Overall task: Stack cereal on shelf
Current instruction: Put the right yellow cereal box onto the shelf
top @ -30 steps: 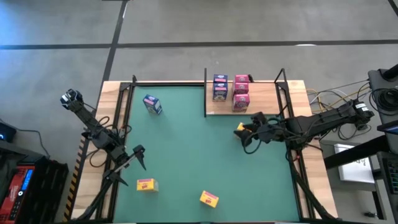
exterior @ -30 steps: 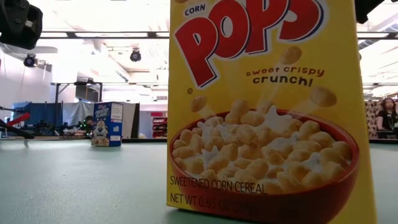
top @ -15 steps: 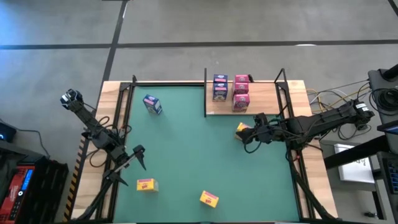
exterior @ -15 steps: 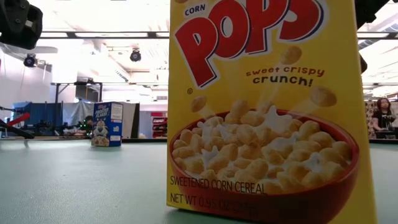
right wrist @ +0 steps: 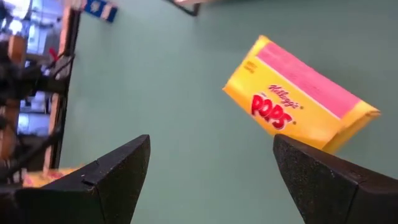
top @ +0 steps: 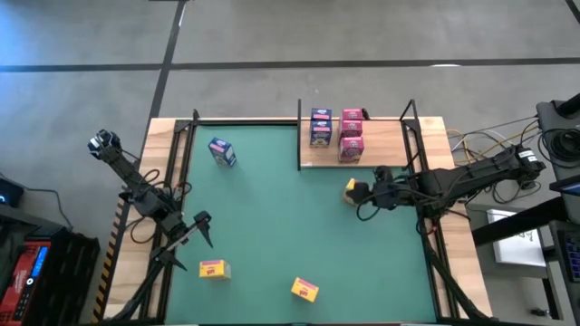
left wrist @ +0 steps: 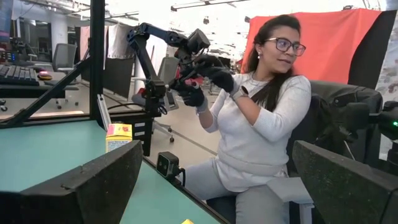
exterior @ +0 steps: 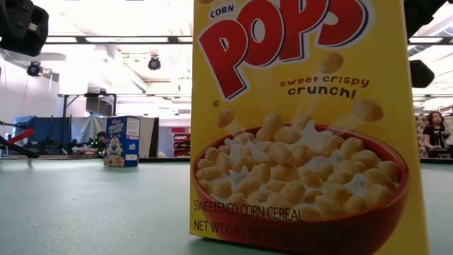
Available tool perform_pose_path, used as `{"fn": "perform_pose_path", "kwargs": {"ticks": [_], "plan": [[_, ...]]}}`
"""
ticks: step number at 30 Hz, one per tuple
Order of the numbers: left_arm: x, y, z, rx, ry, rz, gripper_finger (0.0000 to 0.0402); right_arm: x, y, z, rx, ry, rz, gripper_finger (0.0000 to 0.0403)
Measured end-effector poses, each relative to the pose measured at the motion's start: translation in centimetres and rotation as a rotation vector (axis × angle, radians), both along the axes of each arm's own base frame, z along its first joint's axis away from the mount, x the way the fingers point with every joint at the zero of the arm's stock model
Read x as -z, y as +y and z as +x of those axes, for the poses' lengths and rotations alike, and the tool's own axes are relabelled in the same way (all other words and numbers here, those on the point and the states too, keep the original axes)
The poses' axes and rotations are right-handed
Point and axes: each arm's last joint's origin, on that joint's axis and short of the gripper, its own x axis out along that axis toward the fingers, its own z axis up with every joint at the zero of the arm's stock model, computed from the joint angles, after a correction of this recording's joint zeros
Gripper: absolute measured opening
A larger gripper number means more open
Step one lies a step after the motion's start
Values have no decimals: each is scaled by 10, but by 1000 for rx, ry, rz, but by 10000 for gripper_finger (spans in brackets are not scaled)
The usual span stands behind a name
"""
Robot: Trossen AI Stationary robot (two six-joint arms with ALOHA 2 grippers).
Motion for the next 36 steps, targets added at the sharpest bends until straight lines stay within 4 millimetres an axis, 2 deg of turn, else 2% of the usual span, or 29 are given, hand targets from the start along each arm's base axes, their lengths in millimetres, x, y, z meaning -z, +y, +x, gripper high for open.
{"fn": "perform_pose_path", "kwargs": {"ticks": [4,8,13,16,25,32,36], "plan": [[0,0,0,0,0,0,398,2,-1,-3,114,0,82,329],[0,0,0,0,0,0,398,-1,-1,-5,143,23,143,329],[0,0,0,0,0,0,398,-17,2,-11,162,162,276,329],[0,0,0,0,0,0,398,-24,2,-11,229,249,315,329],[0,0,0,0,0,0,398,-42,0,18,256,259,154,329],[0,0,0,0,0,0,398,-35,-7,34,388,483,190,329],[0,0,0,0,0,0,398,-30,-3,39,391,634,248,329]]}}
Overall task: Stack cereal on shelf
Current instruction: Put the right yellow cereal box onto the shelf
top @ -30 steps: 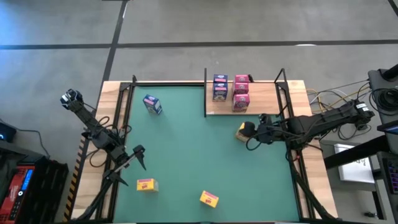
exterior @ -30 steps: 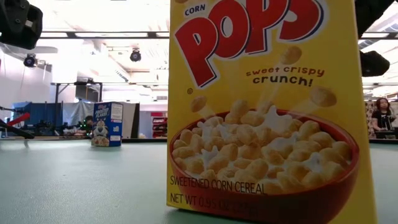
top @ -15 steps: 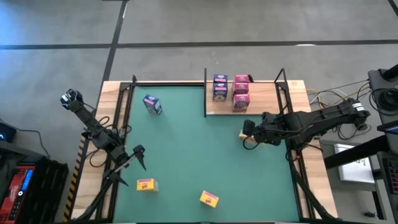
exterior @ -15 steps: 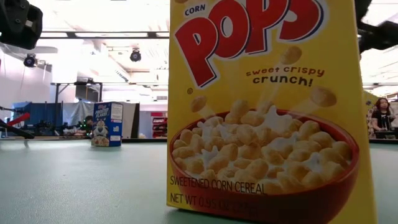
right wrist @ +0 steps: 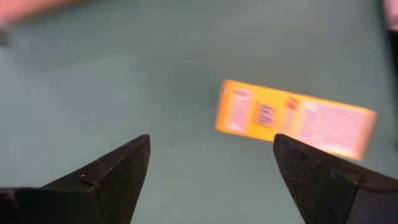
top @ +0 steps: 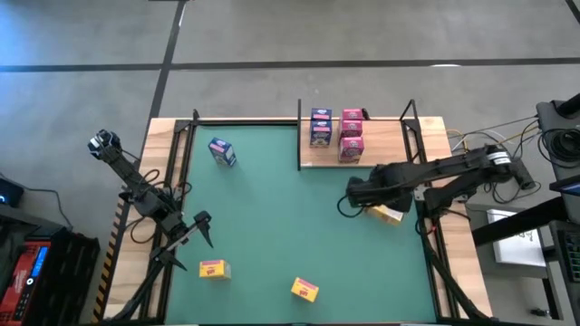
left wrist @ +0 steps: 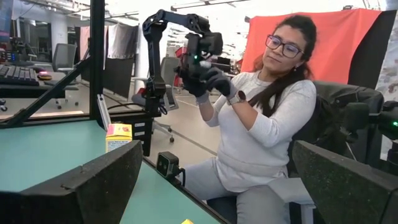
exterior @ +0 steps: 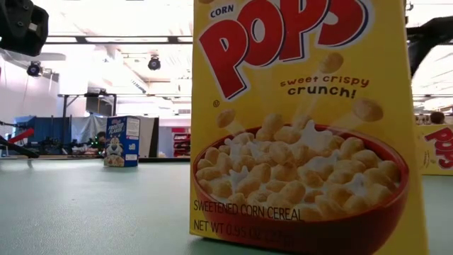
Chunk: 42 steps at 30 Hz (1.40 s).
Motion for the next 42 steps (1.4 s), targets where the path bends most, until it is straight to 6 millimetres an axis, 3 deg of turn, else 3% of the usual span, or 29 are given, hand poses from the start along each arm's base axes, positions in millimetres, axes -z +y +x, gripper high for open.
{"fn": "perform_pose_path", "kwargs": {"ticks": [8,23,30,36,42], "plan": [[0,0,0,0,0,0,398,18,6,-1,69,287,158,329],[0,0,0,0,1,1,398,24,16,-13,71,263,136,333],[0,0,0,0,1,1,398,35,25,-23,108,172,146,392],[0,0,0,0,1,1,398,38,28,-29,327,132,135,398],[0,0,0,1,1,1,398,38,29,-29,684,79,114,400]]}}
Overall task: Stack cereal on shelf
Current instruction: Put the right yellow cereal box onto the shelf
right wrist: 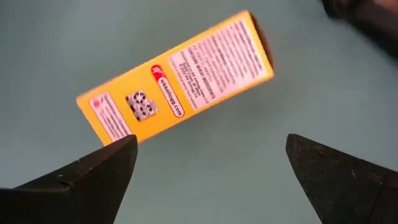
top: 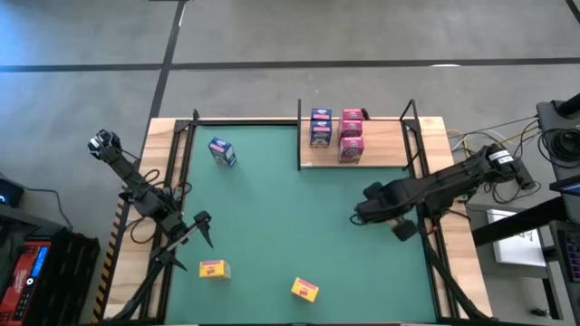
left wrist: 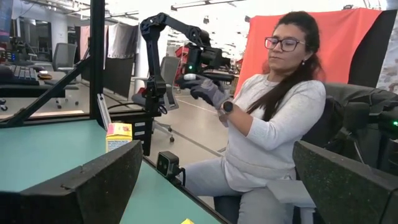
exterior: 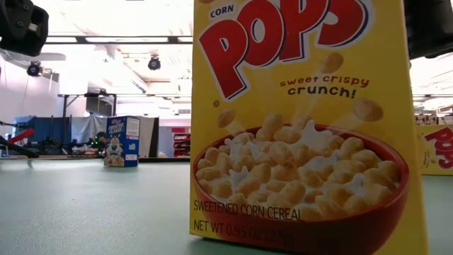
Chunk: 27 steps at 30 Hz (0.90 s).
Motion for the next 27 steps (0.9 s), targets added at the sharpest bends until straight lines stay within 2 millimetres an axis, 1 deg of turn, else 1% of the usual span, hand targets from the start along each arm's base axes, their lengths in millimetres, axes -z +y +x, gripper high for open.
{"fn": "perform_pose_path", "kwargs": {"ticks": [4,5,10,15,27], "plan": [[0,0,0,-1,0,0,398,1,5,-2,240,-1,-55,400],[0,0,0,0,0,0,398,1,7,-3,266,1,-60,400],[0,0,0,0,0,0,398,4,4,-8,263,8,-157,400],[0,0,0,-1,0,0,398,7,-5,-7,304,19,-164,400],[0,0,0,0,0,0,398,27,-20,-10,379,54,-170,400]]}}
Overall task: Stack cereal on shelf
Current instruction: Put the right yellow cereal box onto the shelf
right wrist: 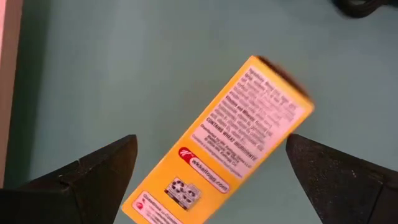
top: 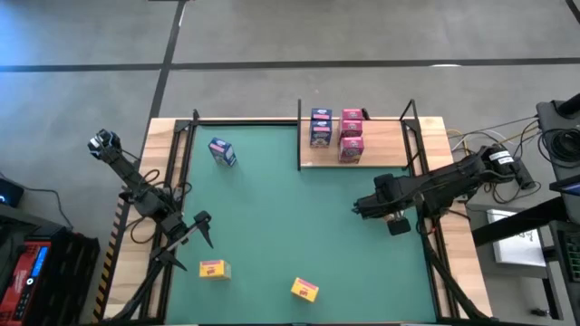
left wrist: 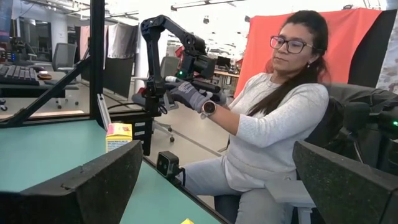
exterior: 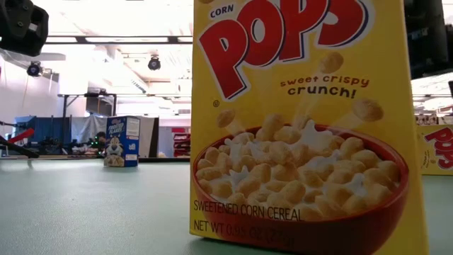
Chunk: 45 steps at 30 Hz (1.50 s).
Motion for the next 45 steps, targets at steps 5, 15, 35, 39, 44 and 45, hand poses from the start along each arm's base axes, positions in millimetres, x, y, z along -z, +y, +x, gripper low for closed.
{"fn": "perform_pose_path", "kwargs": {"ticks": [5,15,35,39,44,45], "plan": [[0,0,0,0,0,0,398,17,-2,-1,11,-35,12,400],[0,0,0,0,0,0,398,30,-7,3,-154,-100,-23,400],[0,0,0,0,0,0,398,50,-26,5,-533,-109,19,400],[0,0,0,0,0,0,398,50,-31,6,-621,-98,13,400],[0,0,0,0,0,0,398,50,-33,7,-649,-98,12,388],[0,0,0,0,0,0,398,50,-33,8,-654,-102,6,382]]}}
